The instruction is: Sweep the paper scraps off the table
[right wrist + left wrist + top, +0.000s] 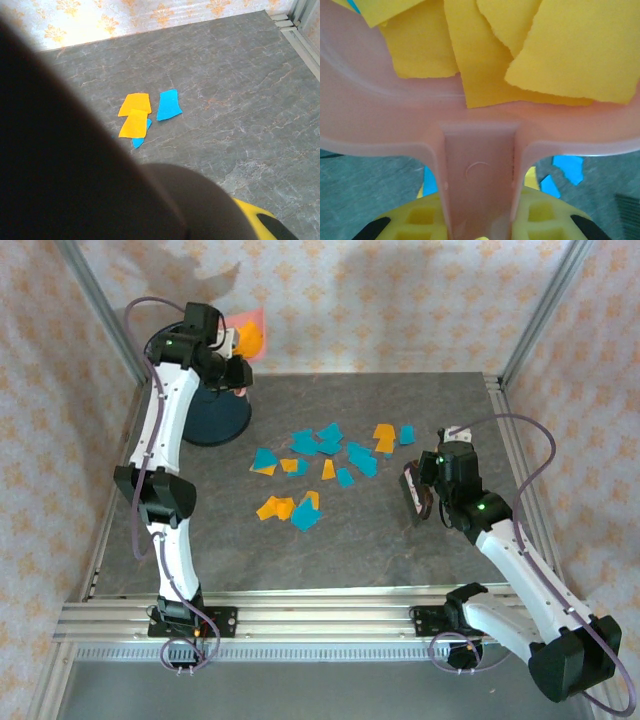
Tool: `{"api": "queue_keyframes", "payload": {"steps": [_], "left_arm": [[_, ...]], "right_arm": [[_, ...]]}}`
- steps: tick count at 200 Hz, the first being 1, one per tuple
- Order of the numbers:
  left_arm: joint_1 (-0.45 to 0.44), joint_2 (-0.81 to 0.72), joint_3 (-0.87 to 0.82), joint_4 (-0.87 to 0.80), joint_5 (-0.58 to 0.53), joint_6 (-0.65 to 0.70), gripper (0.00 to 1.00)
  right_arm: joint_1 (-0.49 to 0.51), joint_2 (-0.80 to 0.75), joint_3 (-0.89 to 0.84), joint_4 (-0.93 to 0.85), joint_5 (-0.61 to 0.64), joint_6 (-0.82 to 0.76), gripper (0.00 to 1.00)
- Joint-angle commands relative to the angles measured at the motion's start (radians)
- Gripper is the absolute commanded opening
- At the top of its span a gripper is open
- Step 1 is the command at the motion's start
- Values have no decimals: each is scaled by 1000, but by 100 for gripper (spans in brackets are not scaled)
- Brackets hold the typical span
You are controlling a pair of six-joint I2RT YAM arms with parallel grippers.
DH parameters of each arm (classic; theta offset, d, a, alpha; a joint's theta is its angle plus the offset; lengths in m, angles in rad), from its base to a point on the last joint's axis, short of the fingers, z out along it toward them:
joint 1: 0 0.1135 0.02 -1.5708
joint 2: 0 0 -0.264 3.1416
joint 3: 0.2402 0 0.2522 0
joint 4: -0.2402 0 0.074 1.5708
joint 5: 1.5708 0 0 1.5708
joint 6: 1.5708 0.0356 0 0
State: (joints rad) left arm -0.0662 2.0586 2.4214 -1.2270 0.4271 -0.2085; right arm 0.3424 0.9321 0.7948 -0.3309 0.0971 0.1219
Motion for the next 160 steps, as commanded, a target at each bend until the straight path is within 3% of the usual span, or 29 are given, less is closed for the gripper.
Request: {"api": "queue_keyframes", "payload": {"steps": [1,94,160], "left_arm": [[25,15,35,75,93,-88,0],[113,87,26,343,338,-408,0],[136,47,-127,683,449,-694,0]], "right_arm": [[6,-19,32,10,7,20,0],[5,-16,23,7,2,28,0],[6,-28,9,3,9,33,0]]}}
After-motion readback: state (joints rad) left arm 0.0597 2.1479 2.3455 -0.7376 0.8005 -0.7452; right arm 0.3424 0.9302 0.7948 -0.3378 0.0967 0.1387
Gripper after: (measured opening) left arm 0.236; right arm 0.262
